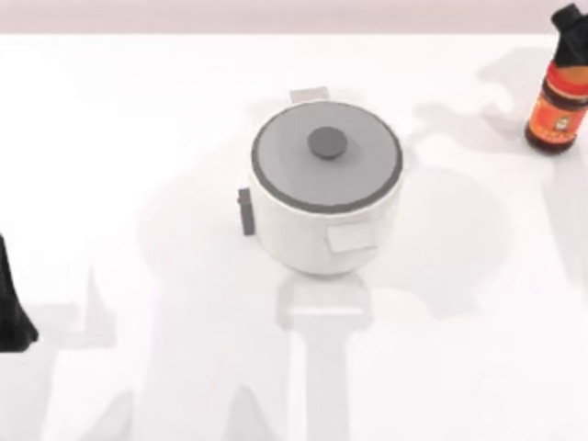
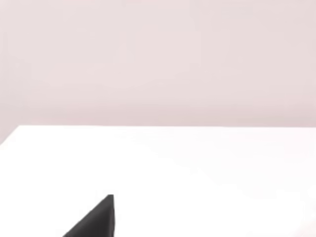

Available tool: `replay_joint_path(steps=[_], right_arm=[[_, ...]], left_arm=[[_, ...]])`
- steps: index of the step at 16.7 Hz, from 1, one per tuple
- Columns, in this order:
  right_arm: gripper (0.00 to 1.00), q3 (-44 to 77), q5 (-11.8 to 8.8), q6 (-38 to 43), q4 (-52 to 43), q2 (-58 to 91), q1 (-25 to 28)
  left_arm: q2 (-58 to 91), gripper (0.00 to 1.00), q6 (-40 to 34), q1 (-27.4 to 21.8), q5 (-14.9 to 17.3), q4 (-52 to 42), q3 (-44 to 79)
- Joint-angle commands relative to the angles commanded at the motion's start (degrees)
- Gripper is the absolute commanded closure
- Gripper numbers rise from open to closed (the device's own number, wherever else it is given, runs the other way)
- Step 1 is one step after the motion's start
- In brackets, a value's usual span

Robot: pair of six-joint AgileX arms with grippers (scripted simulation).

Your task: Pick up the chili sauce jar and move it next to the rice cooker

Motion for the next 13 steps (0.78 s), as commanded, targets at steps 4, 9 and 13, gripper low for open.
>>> replay_joint_path(steps=[4,9,13], right_arm=[[0.0,9.36,-0.41,-2.64,-5.01,10.05,-0.3],[0.0,10.95,-0.48,-3.11,-5.88,11.84,-0.35],[0.0,10.19,-0.41,-2.88,-4.85,12.13,-0.02]], left_arm=[[0.0,0.0,0.0,0.0,0.0,0.0,0.0],[0.0,0.0,0.0,0.0,0.0,0.0,0.0],[0.0,0.0,0.0,0.0,0.0,0.0,0.0]])
